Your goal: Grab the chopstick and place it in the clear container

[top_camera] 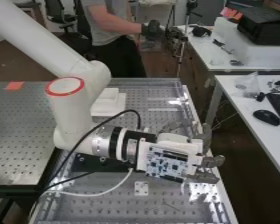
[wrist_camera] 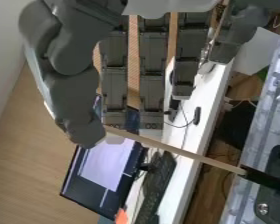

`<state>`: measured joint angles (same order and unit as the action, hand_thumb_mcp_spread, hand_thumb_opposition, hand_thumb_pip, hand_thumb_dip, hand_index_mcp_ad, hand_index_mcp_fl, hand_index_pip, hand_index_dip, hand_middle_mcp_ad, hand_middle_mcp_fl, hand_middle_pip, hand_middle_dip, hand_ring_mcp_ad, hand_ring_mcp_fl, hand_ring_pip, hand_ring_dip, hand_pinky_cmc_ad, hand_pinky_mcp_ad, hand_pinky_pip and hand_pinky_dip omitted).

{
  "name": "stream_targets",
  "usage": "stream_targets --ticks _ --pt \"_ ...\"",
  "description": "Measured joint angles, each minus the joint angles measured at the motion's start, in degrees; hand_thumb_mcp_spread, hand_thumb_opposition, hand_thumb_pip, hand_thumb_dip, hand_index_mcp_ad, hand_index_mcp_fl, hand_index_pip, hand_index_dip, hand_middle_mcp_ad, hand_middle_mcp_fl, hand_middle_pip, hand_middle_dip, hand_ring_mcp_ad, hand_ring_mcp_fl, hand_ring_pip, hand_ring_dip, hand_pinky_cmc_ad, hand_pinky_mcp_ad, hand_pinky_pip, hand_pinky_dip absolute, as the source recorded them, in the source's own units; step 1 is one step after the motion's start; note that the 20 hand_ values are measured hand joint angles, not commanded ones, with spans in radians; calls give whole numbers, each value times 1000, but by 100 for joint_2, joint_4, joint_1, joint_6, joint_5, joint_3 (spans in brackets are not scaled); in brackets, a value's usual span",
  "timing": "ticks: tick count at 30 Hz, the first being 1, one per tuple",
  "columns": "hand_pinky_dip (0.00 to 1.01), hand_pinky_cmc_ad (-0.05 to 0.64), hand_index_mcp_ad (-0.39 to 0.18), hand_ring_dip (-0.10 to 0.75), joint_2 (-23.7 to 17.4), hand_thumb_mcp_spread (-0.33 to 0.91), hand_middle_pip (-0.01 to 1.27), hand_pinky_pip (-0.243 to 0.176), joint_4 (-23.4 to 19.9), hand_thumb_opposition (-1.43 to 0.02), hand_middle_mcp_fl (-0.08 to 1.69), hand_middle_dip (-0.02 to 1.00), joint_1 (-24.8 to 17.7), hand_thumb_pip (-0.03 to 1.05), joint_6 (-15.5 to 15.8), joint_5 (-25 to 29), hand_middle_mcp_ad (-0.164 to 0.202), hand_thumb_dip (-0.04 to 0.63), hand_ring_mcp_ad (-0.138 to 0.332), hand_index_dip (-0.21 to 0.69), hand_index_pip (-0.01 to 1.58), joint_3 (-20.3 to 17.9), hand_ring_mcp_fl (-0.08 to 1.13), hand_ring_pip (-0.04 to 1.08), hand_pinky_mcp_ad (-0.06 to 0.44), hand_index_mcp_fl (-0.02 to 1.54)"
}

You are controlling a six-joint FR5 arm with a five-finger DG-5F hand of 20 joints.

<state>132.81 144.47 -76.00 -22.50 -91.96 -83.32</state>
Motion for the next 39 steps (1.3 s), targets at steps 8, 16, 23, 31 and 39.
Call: stream_targets --ticks 8,16,23,31,39 --pt "180 215 -138 293 4 593 419 -44 -22 -836 873 641 -1 485 16 74 70 291 101 199 656 -12 429 89 229 812" --pt "176 227 -187 298 -1 654 417 -31 -20 -972 908 637 8 429 32 75 72 290 101 269 750 -2 459 80 227 932" --pt "180 265 -195 332 2 658 421 -12 -6 -988 913 656 20 428 46 100 68 284 101 283 749 39 475 103 227 937" --pt "180 264 -192 332 21 642 393 -12 38 -899 918 654 30 428 78 42 68 284 103 284 531 97 475 103 227 852" --pt "180 278 -194 332 39 621 391 -12 27 -866 911 654 45 428 84 50 72 284 91 279 504 104 459 103 229 840"
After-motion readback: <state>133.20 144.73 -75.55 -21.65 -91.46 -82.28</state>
